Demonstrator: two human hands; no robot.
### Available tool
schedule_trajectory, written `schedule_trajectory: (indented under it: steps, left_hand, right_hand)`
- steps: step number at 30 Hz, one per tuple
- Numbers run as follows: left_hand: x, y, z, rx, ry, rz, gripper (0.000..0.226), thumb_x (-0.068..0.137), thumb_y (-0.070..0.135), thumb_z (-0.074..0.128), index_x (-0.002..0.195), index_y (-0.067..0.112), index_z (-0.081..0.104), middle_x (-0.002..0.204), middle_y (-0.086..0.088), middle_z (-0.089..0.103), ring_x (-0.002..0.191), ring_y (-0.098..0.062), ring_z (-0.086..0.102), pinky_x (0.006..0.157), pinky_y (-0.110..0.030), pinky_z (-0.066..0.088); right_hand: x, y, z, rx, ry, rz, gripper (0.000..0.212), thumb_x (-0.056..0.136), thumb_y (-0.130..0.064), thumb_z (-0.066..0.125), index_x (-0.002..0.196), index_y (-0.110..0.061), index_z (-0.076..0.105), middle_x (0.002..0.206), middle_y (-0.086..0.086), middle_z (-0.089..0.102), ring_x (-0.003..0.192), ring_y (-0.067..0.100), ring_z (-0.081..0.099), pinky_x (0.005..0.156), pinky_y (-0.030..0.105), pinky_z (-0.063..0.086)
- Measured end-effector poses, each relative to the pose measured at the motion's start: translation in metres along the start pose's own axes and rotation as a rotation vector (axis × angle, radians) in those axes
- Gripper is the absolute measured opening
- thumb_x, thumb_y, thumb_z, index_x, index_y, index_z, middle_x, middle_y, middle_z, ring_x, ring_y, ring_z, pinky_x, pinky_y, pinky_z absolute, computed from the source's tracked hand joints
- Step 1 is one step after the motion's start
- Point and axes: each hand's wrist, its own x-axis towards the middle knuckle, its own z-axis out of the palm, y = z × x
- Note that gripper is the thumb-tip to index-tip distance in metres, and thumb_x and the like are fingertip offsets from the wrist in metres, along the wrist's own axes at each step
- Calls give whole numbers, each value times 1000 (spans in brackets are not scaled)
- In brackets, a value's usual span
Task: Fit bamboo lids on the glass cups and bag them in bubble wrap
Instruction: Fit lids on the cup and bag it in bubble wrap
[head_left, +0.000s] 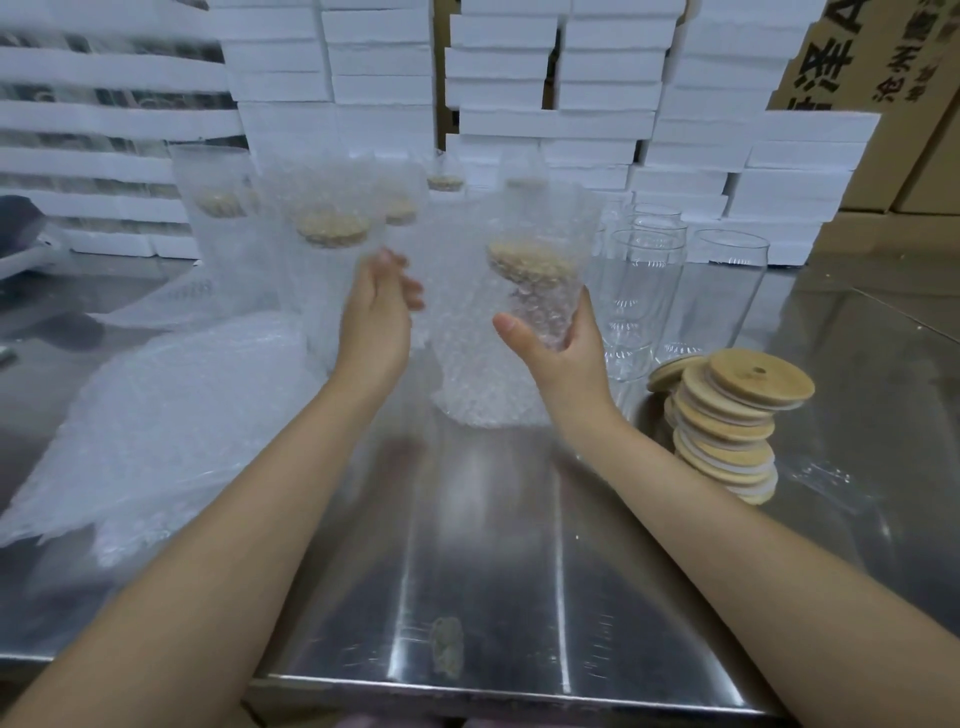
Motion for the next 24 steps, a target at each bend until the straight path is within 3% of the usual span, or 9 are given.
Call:
schedule_trajectory:
  steps: [2, 5, 7, 10, 13, 16, 19, 21, 24]
  left_hand:
    - [-1, -14, 4, 241, -275, -297, 51, 104, 45, 21, 78, 17, 55, 77, -2, 58, 64, -10, 55, 59, -23, 45]
    - [-7, -28, 6, 331, -422, -325, 51, 103, 43, 33, 79, 10, 64, 77, -7, 65, 68, -21, 61, 68, -28, 51]
    - [-10, -31, 6, 183, -397, -319, 37, 101, 32, 44, 82, 8, 65, 74, -9, 64, 67, -23, 59, 68, -31, 48]
    - [-15, -31, 6, 302, -498, -276, 25, 98, 18, 47, 87, 2, 63, 74, -15, 60, 68, -24, 55, 62, -29, 44]
    - [-18, -31, 6, 417, -475, -205, 28, 98, 10, 44, 97, -10, 64, 91, -20, 66, 80, -24, 59, 70, -31, 47]
    - [-18, -26, 7, 615, -442, -98, 19, 95, -4, 43, 90, -10, 60, 112, -27, 62, 104, -32, 60, 82, -33, 43]
    - [-19, -27, 6, 762, -345, -100, 32, 91, -13, 45, 123, -10, 47, 131, -31, 49, 121, -41, 49, 95, -38, 37]
    - [-18, -31, 3, 764, -289, -98, 38, 90, -13, 46, 128, -10, 45, 127, -31, 50, 118, -43, 50, 95, -41, 39]
    - [-11, -34, 3, 569, -238, -44, 18, 94, -4, 47, 104, -9, 62, 107, -27, 62, 106, -36, 60, 88, -38, 46]
  right_hand:
    - [1, 0, -1, 74, 57, 25, 52, 74, -33, 75, 121, -30, 52, 120, -5, 65, 112, 6, 62, 100, 30, 48]
    - [4, -2, -5, 167, 95, 79, 47, 77, -36, 72, 119, -34, 52, 125, 1, 64, 117, 18, 62, 105, 48, 45]
    - [4, -1, -5, 188, 92, 101, 46, 75, -42, 73, 117, -37, 53, 121, -4, 66, 114, 16, 63, 101, 45, 49]
    - [3, 0, -4, 215, 64, 129, 44, 72, -44, 74, 111, -42, 54, 113, -6, 70, 110, 17, 66, 90, 36, 56]
    - [2, -1, -2, 176, -24, 126, 40, 79, -35, 70, 114, -40, 53, 123, 5, 65, 115, 21, 63, 103, 48, 47]
    - [2, -1, -2, 143, -154, 129, 52, 80, -32, 68, 129, -34, 49, 133, 7, 59, 122, 19, 58, 107, 43, 44]
    - [2, -2, -3, 85, -245, 102, 41, 80, -30, 69, 116, -38, 51, 121, -3, 64, 117, 12, 61, 103, 33, 46]
    - [2, -4, -3, 35, -271, 87, 46, 75, -40, 71, 116, -38, 50, 117, -9, 64, 114, 9, 61, 101, 29, 47]
    - [3, -3, -3, 12, -256, 87, 52, 69, -47, 70, 116, -37, 51, 114, -13, 65, 112, 6, 62, 96, 24, 47]
